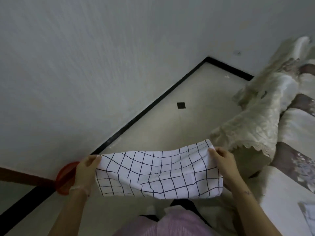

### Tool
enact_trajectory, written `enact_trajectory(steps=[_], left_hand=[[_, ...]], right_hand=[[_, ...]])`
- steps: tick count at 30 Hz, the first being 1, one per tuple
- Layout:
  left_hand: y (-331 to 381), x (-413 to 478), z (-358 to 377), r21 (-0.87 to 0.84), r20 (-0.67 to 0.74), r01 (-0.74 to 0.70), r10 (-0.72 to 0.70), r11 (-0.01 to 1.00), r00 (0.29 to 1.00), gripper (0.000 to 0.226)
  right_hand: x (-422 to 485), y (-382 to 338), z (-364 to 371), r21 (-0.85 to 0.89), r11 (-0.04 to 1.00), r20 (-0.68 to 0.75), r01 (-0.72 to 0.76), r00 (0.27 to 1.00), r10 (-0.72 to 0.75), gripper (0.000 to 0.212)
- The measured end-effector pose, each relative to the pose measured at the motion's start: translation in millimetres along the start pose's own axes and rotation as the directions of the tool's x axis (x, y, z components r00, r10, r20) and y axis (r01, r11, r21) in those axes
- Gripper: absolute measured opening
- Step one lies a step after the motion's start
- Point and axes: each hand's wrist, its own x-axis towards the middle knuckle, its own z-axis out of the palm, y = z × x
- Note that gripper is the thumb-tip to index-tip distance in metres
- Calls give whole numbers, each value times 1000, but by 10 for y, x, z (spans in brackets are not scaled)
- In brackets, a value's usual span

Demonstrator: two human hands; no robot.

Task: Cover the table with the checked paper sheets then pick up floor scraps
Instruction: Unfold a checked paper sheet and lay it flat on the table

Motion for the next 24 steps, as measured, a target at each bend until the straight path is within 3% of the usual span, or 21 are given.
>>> enact_trajectory(steps=[8, 15, 24], left_hand=[[853, 1257, 758, 11, 59, -134, 133, 991, 989, 15], [1237, 2364, 1746, 50, 200, -24, 13, 998, 980, 9], [2622, 3479, 3404, 116, 349, -284, 228, 952, 909, 9]], right_hand=[[1066, -552, 16, 88, 996, -162, -4, 987, 19, 24], [2248, -680, -22, 155, 984, -215, -93, 969, 125, 23], [3655, -1434, -667, 215, 976, -392, -24, 913, 109, 30]])
